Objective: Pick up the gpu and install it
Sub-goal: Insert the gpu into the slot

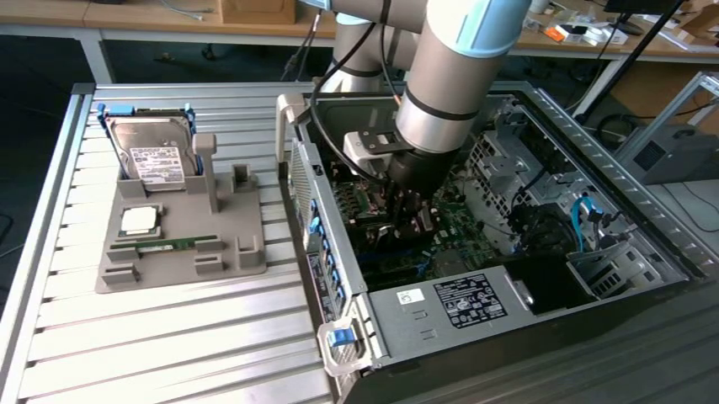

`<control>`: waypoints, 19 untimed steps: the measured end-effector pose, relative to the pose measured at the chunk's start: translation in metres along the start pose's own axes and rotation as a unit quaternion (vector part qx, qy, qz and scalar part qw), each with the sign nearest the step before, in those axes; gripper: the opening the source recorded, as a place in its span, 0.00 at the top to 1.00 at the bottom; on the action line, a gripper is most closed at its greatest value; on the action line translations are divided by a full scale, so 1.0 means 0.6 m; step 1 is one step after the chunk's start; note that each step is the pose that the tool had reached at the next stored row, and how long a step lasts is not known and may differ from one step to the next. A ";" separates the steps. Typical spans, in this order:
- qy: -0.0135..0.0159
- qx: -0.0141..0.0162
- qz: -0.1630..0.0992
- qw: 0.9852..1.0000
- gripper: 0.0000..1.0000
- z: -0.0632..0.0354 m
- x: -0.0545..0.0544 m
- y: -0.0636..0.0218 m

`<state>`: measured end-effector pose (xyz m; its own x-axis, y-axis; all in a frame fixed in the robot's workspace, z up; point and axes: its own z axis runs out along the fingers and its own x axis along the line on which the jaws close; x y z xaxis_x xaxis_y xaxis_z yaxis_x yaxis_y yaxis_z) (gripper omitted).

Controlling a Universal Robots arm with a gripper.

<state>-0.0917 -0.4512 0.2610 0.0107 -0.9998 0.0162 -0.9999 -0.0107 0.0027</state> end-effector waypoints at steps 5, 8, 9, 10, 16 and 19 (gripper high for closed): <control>0.000 0.000 0.000 1.000 0.73 0.001 0.000 0.000; 0.000 0.000 0.000 1.000 0.73 0.002 0.000 0.000; 0.000 0.000 0.000 1.000 0.73 0.002 0.000 0.000; 0.000 0.000 0.000 1.000 0.73 0.003 0.000 0.000; 0.000 0.000 0.000 1.000 0.73 0.004 0.000 0.000; 0.000 0.000 0.000 1.000 0.73 0.004 0.000 0.000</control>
<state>-0.0917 -0.4513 0.2584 0.0108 -0.9998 0.0164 -0.9999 -0.0107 0.0027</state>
